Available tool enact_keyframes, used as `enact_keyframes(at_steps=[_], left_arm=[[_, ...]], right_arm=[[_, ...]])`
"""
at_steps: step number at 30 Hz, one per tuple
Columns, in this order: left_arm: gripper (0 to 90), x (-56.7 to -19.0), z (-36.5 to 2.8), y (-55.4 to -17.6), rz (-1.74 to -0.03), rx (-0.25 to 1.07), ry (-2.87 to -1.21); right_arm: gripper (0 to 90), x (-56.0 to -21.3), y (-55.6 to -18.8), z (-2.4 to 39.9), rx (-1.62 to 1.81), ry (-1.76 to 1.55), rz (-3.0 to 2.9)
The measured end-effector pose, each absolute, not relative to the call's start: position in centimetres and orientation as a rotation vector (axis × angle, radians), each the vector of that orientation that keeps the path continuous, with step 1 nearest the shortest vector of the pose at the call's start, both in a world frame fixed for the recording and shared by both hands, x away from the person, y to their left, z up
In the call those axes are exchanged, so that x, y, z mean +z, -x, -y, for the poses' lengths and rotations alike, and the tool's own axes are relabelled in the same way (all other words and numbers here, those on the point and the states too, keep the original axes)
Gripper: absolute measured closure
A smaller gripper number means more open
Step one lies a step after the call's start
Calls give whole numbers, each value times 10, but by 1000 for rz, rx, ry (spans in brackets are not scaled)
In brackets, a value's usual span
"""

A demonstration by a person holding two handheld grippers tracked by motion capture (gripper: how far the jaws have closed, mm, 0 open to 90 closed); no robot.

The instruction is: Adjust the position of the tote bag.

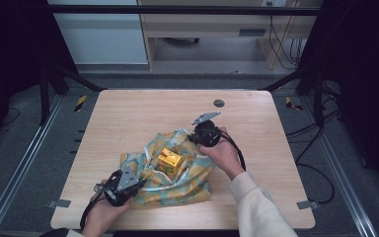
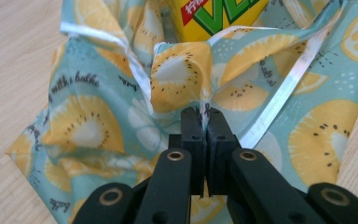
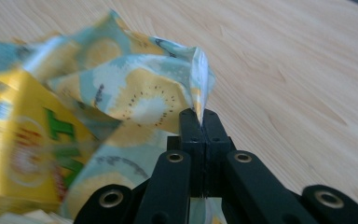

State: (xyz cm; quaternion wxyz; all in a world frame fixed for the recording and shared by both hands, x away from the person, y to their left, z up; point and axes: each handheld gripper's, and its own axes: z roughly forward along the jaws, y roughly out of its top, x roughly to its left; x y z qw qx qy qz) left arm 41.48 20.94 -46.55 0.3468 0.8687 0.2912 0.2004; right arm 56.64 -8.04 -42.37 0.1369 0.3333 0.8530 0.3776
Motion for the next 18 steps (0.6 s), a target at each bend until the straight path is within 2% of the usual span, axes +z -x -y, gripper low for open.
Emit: enact_keyframes(at_steps=[11, 18], left_arm=[[889, -468, -204, -411, -715, 512, -2292], [891, -473, -200, -409, -686, 539, -2378]], right_arm=[[900, -451, -581, 119, 1043, -1102, -2438], [900, -457, -592, 132, 991, -1125, -2408]])
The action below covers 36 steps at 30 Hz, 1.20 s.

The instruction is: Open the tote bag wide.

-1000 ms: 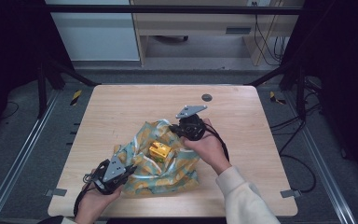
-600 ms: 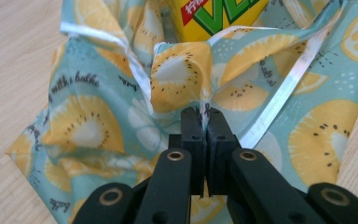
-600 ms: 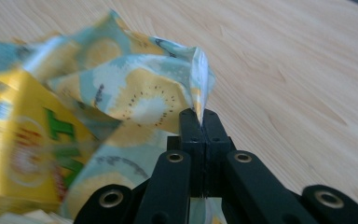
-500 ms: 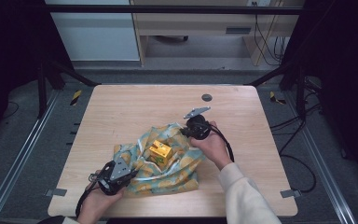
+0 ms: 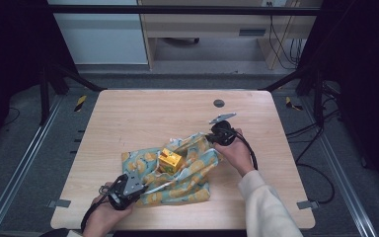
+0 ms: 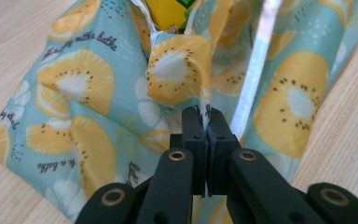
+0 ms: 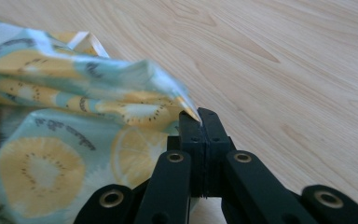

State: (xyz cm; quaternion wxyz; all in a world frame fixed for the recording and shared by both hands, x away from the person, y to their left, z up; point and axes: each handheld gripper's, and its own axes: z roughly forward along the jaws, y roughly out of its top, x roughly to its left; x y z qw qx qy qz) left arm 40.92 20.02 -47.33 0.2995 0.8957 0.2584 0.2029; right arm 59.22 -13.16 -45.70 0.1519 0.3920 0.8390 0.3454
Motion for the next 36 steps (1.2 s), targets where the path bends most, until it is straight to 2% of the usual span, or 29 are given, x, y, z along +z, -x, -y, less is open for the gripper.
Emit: enact_keyframes(at_steps=[15, 31, 32, 36], left_arm=[[898, -473, -202, -407, -672, 558, -2420], [895, -472, -205, -406, -679, 546, -2400], [878, -471, -205, -405, -681, 560, -2380], [706, -460, -214, -402, -694, 579, -2294]], right_arm=[[900, -473, -606, 136, 935, -1171, -2388], [897, -475, -606, 136, 881, -1169, -2398], [876, -474, -604, 136, 893, -1178, -2400], [656, -457, -595, 142, 948, -1167, -2358]])
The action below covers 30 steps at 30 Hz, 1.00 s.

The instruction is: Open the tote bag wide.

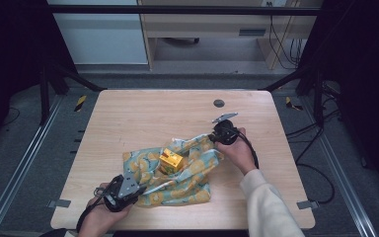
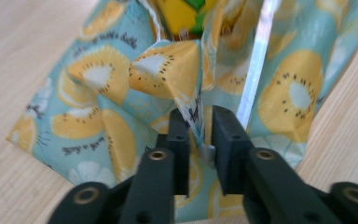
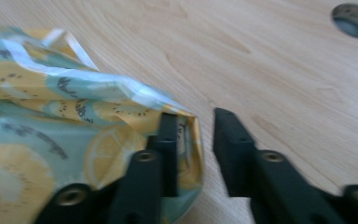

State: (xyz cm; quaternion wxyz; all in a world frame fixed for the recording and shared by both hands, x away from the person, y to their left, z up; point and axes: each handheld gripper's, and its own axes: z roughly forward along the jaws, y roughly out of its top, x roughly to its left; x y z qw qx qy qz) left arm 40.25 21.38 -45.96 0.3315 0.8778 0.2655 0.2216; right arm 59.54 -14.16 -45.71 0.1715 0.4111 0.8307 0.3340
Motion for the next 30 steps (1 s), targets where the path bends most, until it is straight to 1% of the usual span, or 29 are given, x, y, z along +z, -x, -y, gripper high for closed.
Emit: enact_keyframes(at_steps=[2, 5, 7, 8, 13, 17, 19, 22, 25, 30], left_arm=[[557, -455, -219, -403, -730, 595, -2246], [469, -447, -227, -402, -748, 606, -2178], [408, -443, -229, -402, -762, 600, -2127], [393, -441, -229, -401, -766, 594, -2102], [380, -427, -227, -407, -774, 573, -2029], [380, -418, -219, -426, -813, 585, -2053], [381, -417, -211, -440, -822, 583, -2102], [379, -427, -202, -453, -819, 580, -2140], [397, -440, -199, -457, -824, 565, -2160], [429, -460, -201, -460, -860, 545, -2257]], right_arm=[[587, -447, -589, 145, 985, -1161, -2336], [488, -432, -576, 148, 1019, -1125, -2306], [438, -423, -567, 150, 1040, -1085, -2296], [422, -419, -562, 151, 1050, -1066, -2287], [408, -403, -539, 151, 1114, -1008, -2296], [404, -402, -523, 142, 1139, -967, -2325], [395, -407, -516, 135, 1132, -942, -2359], [383, -419, -510, 127, 1115, -914, -2401], [368, -433, -505, 123, 1091, -911, -2447], [378, -453, -491, 128, 1057, -910, -2482]])
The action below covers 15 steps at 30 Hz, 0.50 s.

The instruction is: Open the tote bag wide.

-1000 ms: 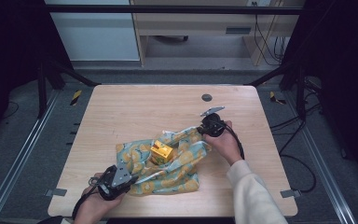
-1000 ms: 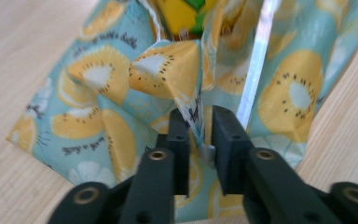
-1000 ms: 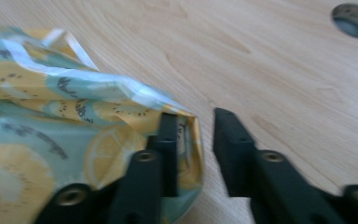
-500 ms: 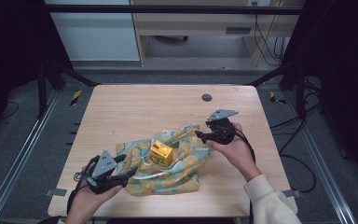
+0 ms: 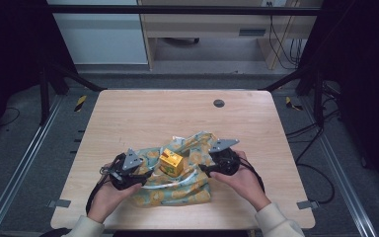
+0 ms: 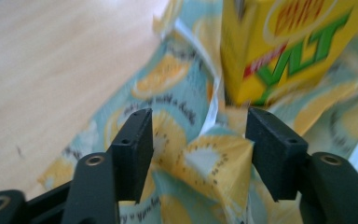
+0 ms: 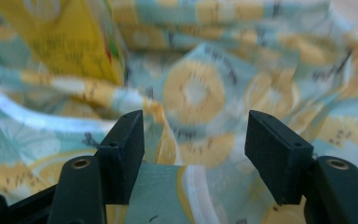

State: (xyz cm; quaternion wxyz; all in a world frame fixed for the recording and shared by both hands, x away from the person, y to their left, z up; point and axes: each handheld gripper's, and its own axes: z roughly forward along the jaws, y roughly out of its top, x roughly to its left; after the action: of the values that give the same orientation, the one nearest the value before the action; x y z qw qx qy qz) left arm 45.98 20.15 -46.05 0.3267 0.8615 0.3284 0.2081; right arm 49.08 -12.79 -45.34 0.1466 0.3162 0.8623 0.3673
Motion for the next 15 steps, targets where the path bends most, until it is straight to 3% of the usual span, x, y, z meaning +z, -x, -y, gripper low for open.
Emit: enact_keyframes(at_steps=[5, 6, 11, 13, 15], left_arm=[[506, -469, -202, -462, -878, 536, -2296], [530, -469, -202, -462, -878, 533, -2301], [743, -469, -200, -460, -843, 547, -2334], [777, -468, -202, -458, -834, 547, -2341], [805, -466, -206, -456, -836, 545, -2333]], right_arm=[[436, -472, -476, 139, 1060, -921, -2512], [471, -474, -473, 140, 1059, -912, -2529], [814, -479, -459, 141, 1033, -831, -2614], [883, -480, -458, 143, 1037, -815, -2634], [897, -479, -456, 143, 1025, -809, -2632]])
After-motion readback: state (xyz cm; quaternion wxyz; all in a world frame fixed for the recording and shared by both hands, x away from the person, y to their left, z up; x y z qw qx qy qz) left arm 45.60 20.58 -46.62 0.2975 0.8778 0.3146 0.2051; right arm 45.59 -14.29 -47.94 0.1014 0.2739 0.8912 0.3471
